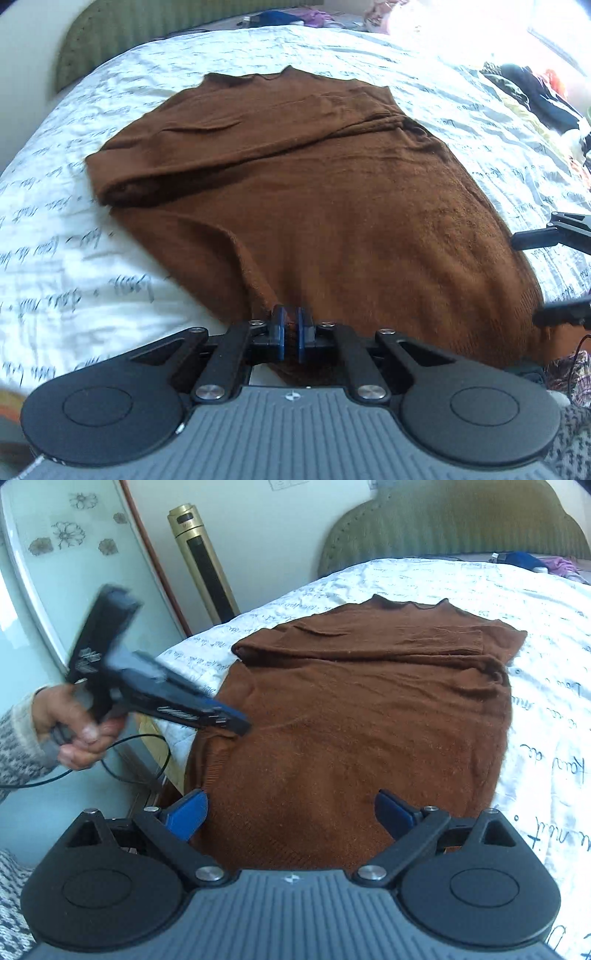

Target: Fold small clothes

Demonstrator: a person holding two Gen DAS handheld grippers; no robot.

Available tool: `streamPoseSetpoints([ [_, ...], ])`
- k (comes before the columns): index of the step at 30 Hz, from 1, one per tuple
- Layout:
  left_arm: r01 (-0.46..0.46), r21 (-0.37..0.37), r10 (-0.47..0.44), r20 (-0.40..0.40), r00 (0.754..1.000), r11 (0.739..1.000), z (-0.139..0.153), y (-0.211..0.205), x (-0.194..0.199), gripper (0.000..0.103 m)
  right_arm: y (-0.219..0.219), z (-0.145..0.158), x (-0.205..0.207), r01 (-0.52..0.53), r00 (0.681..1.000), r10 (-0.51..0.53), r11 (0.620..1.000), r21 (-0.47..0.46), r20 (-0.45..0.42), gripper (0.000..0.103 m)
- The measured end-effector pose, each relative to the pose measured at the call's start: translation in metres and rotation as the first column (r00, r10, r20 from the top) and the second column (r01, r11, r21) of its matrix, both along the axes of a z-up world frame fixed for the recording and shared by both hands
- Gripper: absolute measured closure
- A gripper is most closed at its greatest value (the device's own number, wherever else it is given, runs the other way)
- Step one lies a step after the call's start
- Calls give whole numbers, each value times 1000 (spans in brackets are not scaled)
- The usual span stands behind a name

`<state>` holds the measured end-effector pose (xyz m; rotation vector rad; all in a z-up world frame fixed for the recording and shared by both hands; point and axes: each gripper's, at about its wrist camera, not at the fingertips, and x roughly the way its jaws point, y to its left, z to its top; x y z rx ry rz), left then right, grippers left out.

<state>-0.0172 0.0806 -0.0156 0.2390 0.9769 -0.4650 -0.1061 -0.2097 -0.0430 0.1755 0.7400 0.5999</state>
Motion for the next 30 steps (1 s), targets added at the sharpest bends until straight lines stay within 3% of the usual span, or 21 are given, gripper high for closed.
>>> streamPoseSetpoints([
  [3, -86, -14, 85, -22, 996, 996, 1, 29, -30, 93, -9, -4, -4, 22, 1000, -22, 1000, -4, -19, 5],
  [6, -181, -73, 175, -86, 981, 981, -12, 62, -48, 93, -20, -7, -14, 57, 998, -57, 998, -9, -40, 5],
  [10, -263, -241, 240, -119, 963, 934, -32, 91, -57, 93, -36, -15, -35, 126, 989, -127, 992, -10, -77, 5],
  [13, -258, -328, 220, -149, 964, 909, -50, 99, -60, 93, -43, -23, -52, 184, 977, -183, 983, -1, -112, 5],
  [16, -241, -318, 201, -153, 968, 917, -67, 105, -60, 76, -51, -28, -65, 241, 963, -235, 970, 34, -134, 15],
  [18, -242, -326, 211, -129, 969, 914, -75, 112, -63, 64, -56, -34, -69, 275, 954, -261, 958, 83, -147, 36],
  [20, -266, -344, 236, -126, 963, 900, -81, 120, -65, 51, -57, -40, -69, 315, 941, -298, 945, 89, -163, 50],
  [22, -274, -342, 250, -114, 962, 899, -76, 125, -65, 50, -56, -41, -67, 320, 940, -303, 942, 104, -154, 50],
  [24, -253, -360, 252, -52, 966, 898, -55, 131, -62, 43, -60, -39, -61, 351, 930, -333, 929, 114, -154, 50],
  [26, -233, -370, 268, 48, 962, 900, -29, 136, -50, 20, -76, -38, -46, 415, 905, -386, 893, 173, -178, 50],
  [27, -227, -358, 272, 82, 959, 906, -19, 135, -40, 16, -85, -39, -35, 439, 895, -405, 876, 198, -188, 50],
  [30, -241, -303, 286, 115, 951, 922, -6, 127, 3, 16, -99, -44, 6, 441, 892, -402, 876, 196, -209, 49],
])
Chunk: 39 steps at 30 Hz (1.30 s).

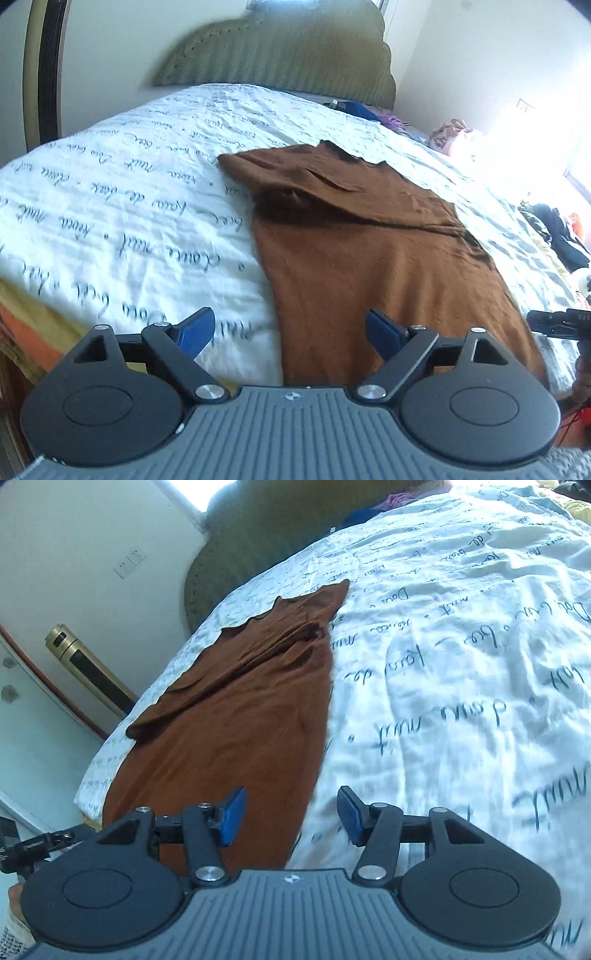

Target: Fold small clothes

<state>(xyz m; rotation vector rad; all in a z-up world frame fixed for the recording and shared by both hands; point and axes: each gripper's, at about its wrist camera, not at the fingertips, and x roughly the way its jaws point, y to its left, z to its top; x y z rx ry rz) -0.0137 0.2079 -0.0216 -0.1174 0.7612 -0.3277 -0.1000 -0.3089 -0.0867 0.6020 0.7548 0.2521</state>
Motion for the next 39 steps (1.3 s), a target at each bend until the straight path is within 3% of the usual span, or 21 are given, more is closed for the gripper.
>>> streamPoseSetpoints([
  [3, -22, 8, 23, -180, 983, 1000, -19, -5, 45, 22, -3, -10, 34, -62, 998, 63, 996, 67, 0, 50],
  [4, -31, -5, 29, -196, 980, 1000, -26, -5, 52, 21, -1, -11, 42, -65, 998, 65, 996, 66, 0, 50],
  [5, -30, 11, 31, -187, 982, 999, -25, -8, 53, 29, 3, -8, 47, -81, 997, 81, 995, 58, -4, 58],
  [6, -28, 26, 33, -195, 980, 999, -22, -11, 53, 42, 9, -5, 51, -112, 994, 112, 993, 46, -4, 92],
  [7, -20, 9, 21, -215, 976, 1000, -19, -11, 51, 82, 14, -3, 53, -117, 993, 117, 993, 28, -6, 98],
  [8, -8, -57, -7, -268, 963, 998, -19, -8, 53, 102, 18, -1, 53, -119, 993, 119, 993, 3, -6, 98],
  [9, -15, -107, -19, -309, 951, 994, -20, -6, 53, 102, 22, 1, 55, -133, 991, 133, 991, -27, -1, 98],
  [14, -67, -214, -21, -386, 922, 975, -21, 2, 73, 103, 19, 14, 62, -133, 990, 135, 990, -54, 36, 99],
  [25, -189, -269, 100, -313, 945, 944, -14, 28, 106, 102, -8, 29, 127, -57, 996, 62, 996, -67, 68, 99],
  [28, -205, -290, 107, -321, 941, 935, -26, 30, 106, 102, -16, 12, 136, -28, 999, 30, 996, -79, 28, 99],
  [30, -179, -328, 66, -328, 942, 928, -34, 32, 99, 101, -20, -5, 137, -43, 999, 43, 999, -31, -18, 100],
  [31, -166, -350, 48, -323, 945, 922, -36, 32, 93, 99, -24, -9, 131, -35, 999, 35, 999, 1, 0, 99],
  [35, -95, -422, -50, -319, 946, 902, -42, 29, 58, 54, -26, -2, 102, -72, 997, 72, 997, 41, 7, 95],
  [37, -68, -438, -86, -322, 943, 897, -44, 27, 40, 51, -21, 1, 80, -101, 995, 100, 994, 37, 14, 83],
  [39, -54, -476, -126, -338, 933, 878, -51, 26, 26, 48, -13, -3, 59, -138, 990, 138, 990, 36, 1, 55],
])
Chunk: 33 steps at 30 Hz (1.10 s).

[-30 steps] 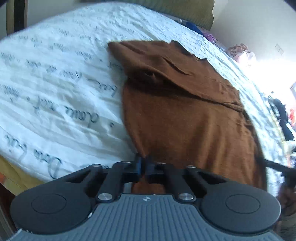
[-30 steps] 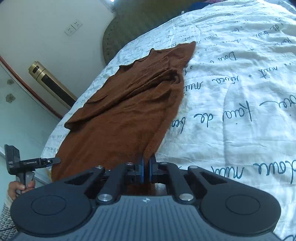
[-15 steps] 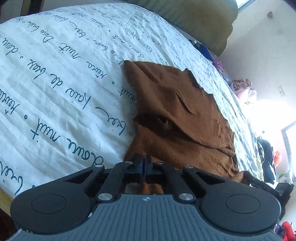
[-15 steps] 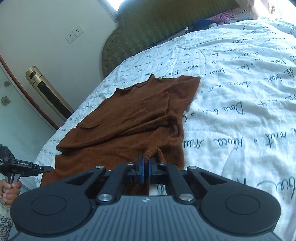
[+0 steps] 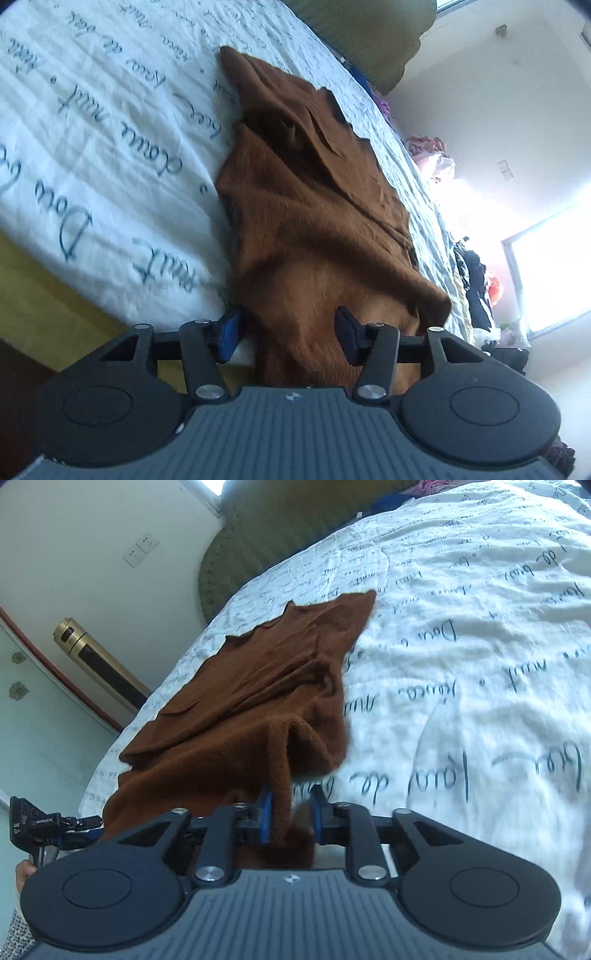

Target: Fold small clothes

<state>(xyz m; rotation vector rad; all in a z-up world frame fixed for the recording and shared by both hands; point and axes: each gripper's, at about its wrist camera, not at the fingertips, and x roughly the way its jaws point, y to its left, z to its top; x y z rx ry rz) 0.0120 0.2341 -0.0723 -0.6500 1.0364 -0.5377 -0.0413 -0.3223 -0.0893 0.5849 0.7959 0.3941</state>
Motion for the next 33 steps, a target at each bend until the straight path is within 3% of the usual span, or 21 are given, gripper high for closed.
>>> streamPoseSetpoints([
  [4, 22, -90, -23, -14, 1000, 996, -12, 3, -20, 47, 13, -8, -40, -48, 998, 47, 999, 17, 43, 51],
  [9, 85, -230, -95, -35, 995, 969, -35, 2, -33, 38, 24, -13, -67, -132, 990, 126, 986, 100, 65, 49],
  [12, 98, -175, -110, -61, 992, 980, -51, -5, -40, 38, 30, -13, -76, -211, 976, 202, 969, 125, 83, 49],
  [18, 57, -145, -68, -74, 995, 988, -72, -1, -43, 42, 7, -11, -71, -116, 992, 109, 984, 136, 63, 50],
  [23, 69, -150, -68, 10, 998, 986, -61, -2, -44, 40, -17, -15, -63, -30, 998, 21, 988, 151, 59, 50],
  [27, 73, -163, -70, 21, 997, 984, -61, -5, -39, 40, -28, -21, -53, -14, 999, 4, 980, 199, 49, 49],
  [29, 83, -166, -81, 18, 997, 983, -63, -7, -40, 60, -21, -25, -46, -44, 999, 36, 977, 209, 38, 49],
  [31, 100, -164, -99, 11, 995, 981, -63, -11, -40, 93, -8, -22, -42, -87, 996, 80, 976, 200, 44, 49],
  [33, 93, -142, -93, 6, 996, 986, -65, -16, -43, 98, -1, -19, -41, -106, 994, 101, 979, 174, 40, 54],
])
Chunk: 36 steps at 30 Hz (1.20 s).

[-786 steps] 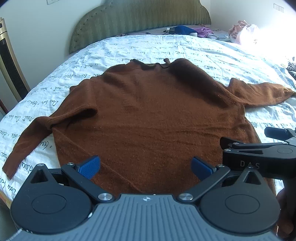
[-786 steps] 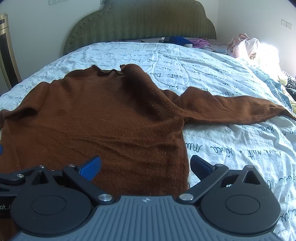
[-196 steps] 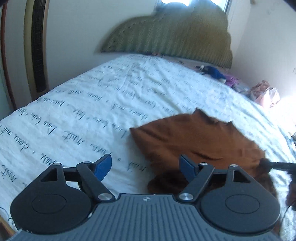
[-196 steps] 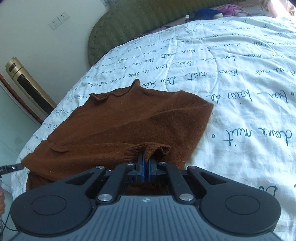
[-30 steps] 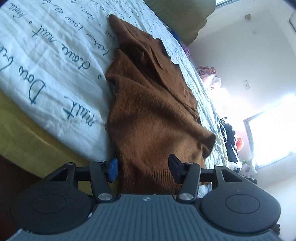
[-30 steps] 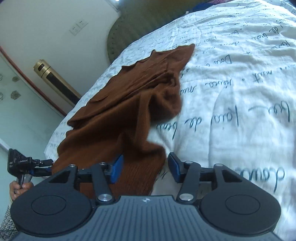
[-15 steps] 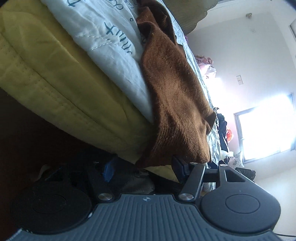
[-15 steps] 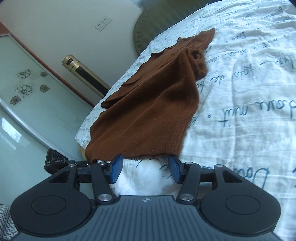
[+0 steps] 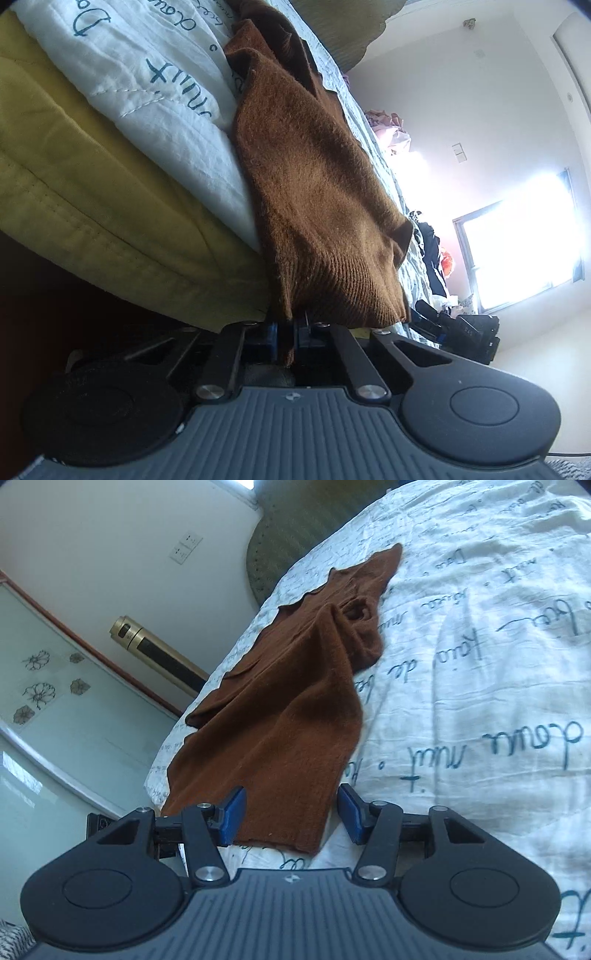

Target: Fold small clothes

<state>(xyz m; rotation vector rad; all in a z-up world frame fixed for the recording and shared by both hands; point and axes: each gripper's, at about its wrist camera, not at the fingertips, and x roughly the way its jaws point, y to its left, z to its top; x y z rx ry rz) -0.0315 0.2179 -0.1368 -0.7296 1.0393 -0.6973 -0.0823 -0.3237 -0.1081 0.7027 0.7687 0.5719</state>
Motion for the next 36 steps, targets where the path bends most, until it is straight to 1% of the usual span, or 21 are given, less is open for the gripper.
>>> streamPoseSetpoints([
  [1, -5, -6, 5, -7, 1000, 1000, -1, 1, -1, 99, 4, 2, -2, -6, 1000, 6, 1000, -25, 5, 60],
  [2, -14, -14, 14, -11, 1000, 1000, -1, 2, -3, 99, 9, 3, -3, -8, 1000, 8, 999, -49, 9, 78],
  [3, -19, -13, 19, -11, 1000, 1000, 0, 3, -4, 99, 14, 4, -5, 1, 1000, 0, 997, -76, 7, 94],
  [4, -19, -5, 19, -8, 1000, 1000, 2, 4, -6, 100, 17, 4, -7, 7, 1000, -7, 995, -101, 6, 95],
  [6, -27, -3, 27, 2, 1000, 1000, 8, 6, -11, 100, 22, 7, -13, 18, 1000, -15, 991, -135, 24, 97],
  [8, -31, -7, 31, 8, 999, 1000, 16, 4, -14, 100, 24, 12, -19, 38, 999, -33, 988, -150, 36, 98],
  [13, -16, 18, 15, 54, 998, 1000, 44, 9, -32, 100, 28, 34, -40, 74, 993, -57, 985, -157, 106, 98],
  [16, -24, 21, 22, 80, 997, 999, 57, 11, -39, 100, 28, 48, -52, 91, 987, -68, 983, -158, 147, 98],
  [19, -25, 4, 25, 99, 995, 1000, 68, 14, -46, 100, 30, 58, -64, 94, 984, -70, 985, -147, 165, 98],
  [23, -17, -7, 18, 106, 994, 1000, 80, 9, -59, 100, 35, 66, -82, 91, 985, -69, 987, -135, 159, 98],
  [26, -34, -38, 39, 122, 992, 999, 86, 10, -53, 101, 31, 71, -86, 108, 983, -86, 985, -131, 164, 98],
  [28, -62, -73, 71, 121, 990, 995, 91, 13, -37, 101, 24, 72, -75, 113, 982, -96, 989, -93, 165, 98],
  [30, -95, -91, 106, 125, 986, 991, 98, 16, -16, 101, 15, 74, -52, 118, 980, -107, 992, -55, 166, 98],
  [34, -180, -126, 197, 137, 971, 976, 114, 24, 37, 101, -8, 71, 19, 143, 983, -145, 989, 24, 111, 98],
  [36, -224, -147, 239, 98, 966, 963, 116, 29, 66, 100, -17, 70, 53, 161, 983, -165, 985, 57, 78, 98],
])
